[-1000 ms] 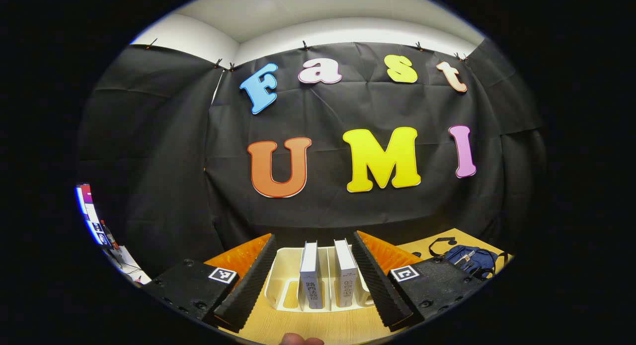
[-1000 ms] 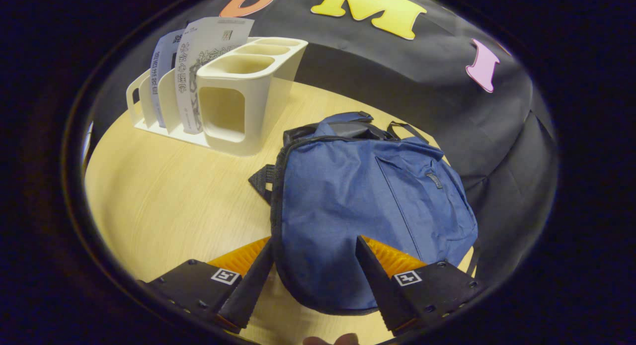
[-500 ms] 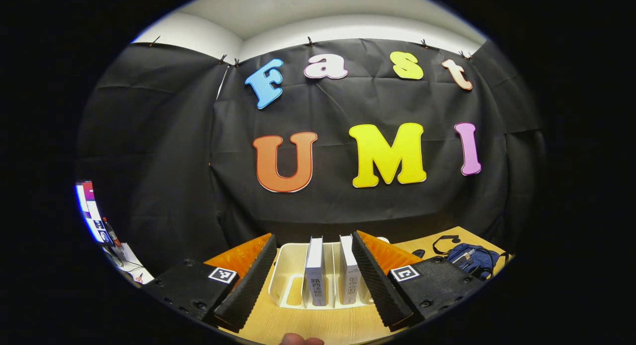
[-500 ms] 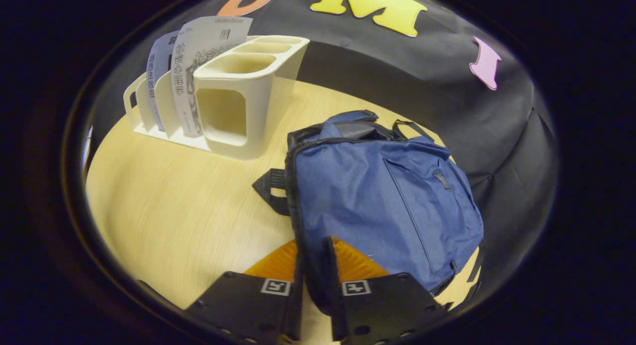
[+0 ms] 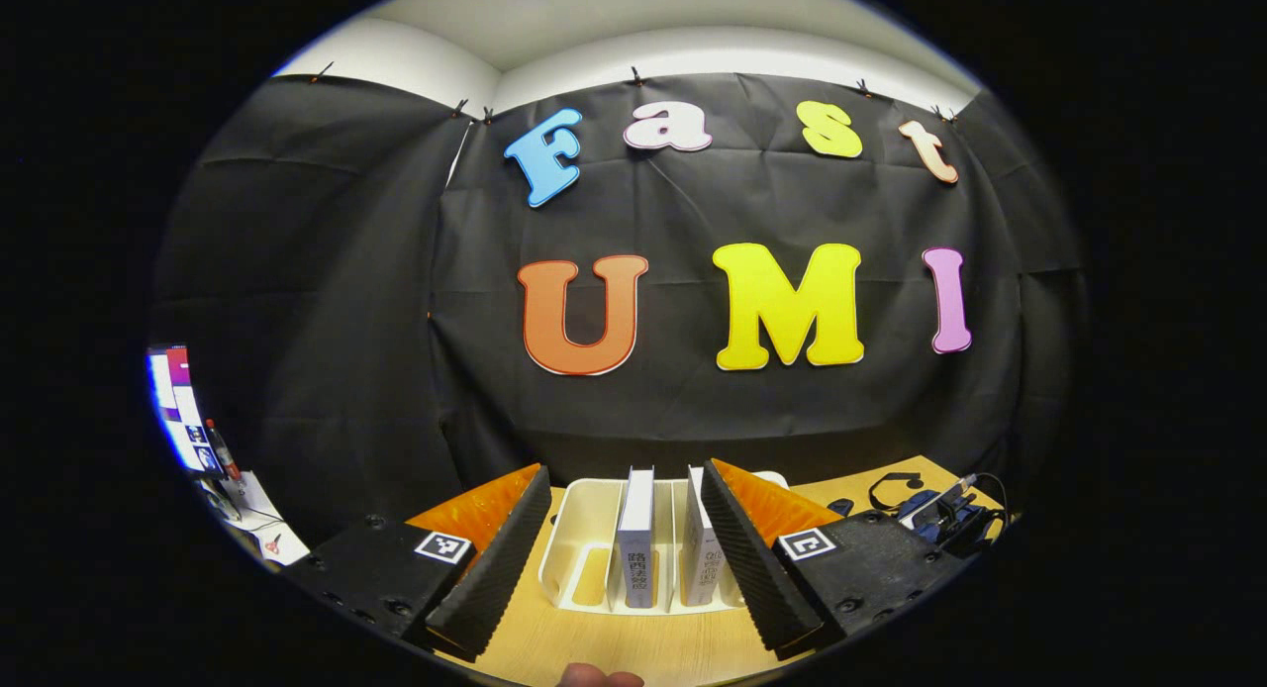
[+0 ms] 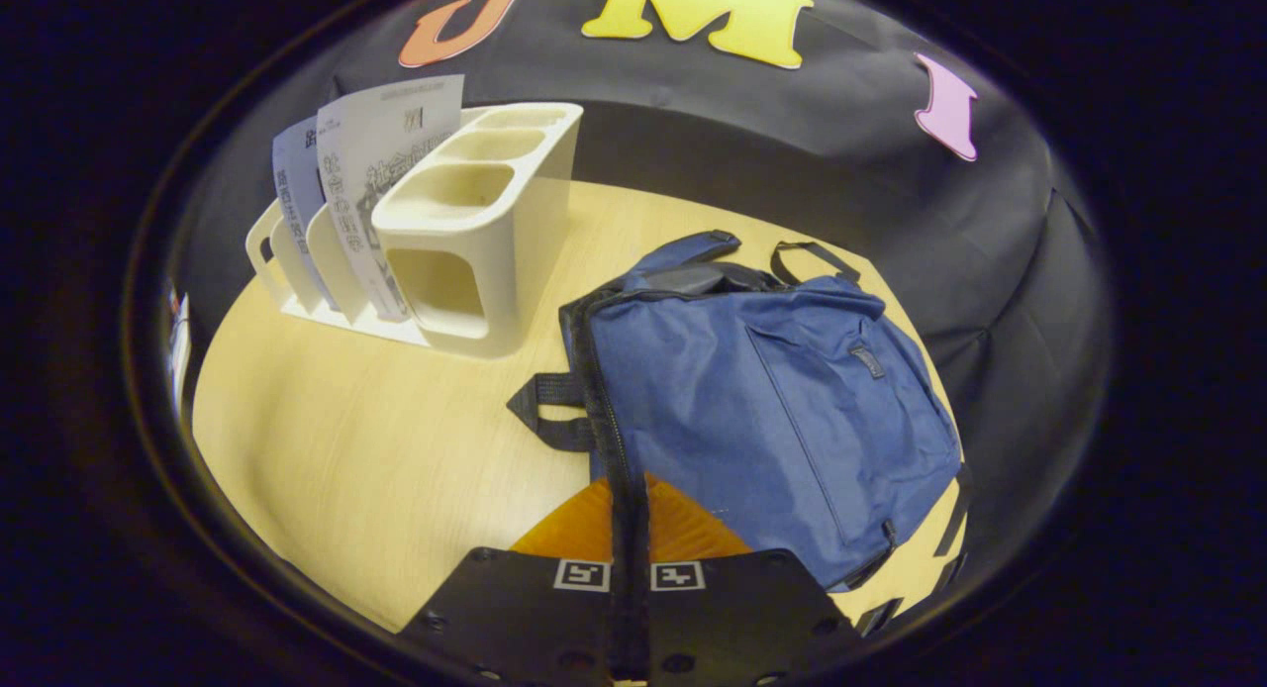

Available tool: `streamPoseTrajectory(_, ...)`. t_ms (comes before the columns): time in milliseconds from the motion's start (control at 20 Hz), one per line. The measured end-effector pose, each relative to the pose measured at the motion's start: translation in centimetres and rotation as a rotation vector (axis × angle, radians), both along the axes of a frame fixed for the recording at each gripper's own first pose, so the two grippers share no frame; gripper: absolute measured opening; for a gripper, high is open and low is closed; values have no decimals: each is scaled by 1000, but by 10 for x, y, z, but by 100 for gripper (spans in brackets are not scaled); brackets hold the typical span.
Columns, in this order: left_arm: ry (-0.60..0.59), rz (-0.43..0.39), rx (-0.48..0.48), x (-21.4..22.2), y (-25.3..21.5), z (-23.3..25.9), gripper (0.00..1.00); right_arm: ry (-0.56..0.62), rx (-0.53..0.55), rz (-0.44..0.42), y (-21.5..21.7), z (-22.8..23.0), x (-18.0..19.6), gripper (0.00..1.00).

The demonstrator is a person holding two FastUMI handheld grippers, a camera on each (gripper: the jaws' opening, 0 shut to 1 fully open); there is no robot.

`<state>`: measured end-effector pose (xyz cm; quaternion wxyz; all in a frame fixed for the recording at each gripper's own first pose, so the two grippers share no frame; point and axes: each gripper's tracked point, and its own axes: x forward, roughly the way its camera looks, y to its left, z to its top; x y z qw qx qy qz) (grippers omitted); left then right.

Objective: Open the schoolbag, grab two books from the bookshelf and put them into the schoolbag.

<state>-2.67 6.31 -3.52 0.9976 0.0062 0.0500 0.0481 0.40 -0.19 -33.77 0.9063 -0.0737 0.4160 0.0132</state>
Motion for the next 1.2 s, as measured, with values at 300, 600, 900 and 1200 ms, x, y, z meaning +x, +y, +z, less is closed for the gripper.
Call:
streamPoseTrajectory(300, 23, -35, -5, 14, -13, -7, 96, -70, 52, -6, -24, 63, 4, 0)
streamPoseTrajectory(600, 55, -90, 0, 35, -30, -13, 97, -156, 29, -34, -85, 131, 12, 0)
streamPoseTrajectory(900, 120, -151, -68, 61, -51, -19, 97, -187, 23, -116, -159, 165, 19, 0)
streamPoseTrajectory(1200, 260, -185, -73, 93, -63, -35, 97, -170, 57, -125, -205, 175, 27, 0)
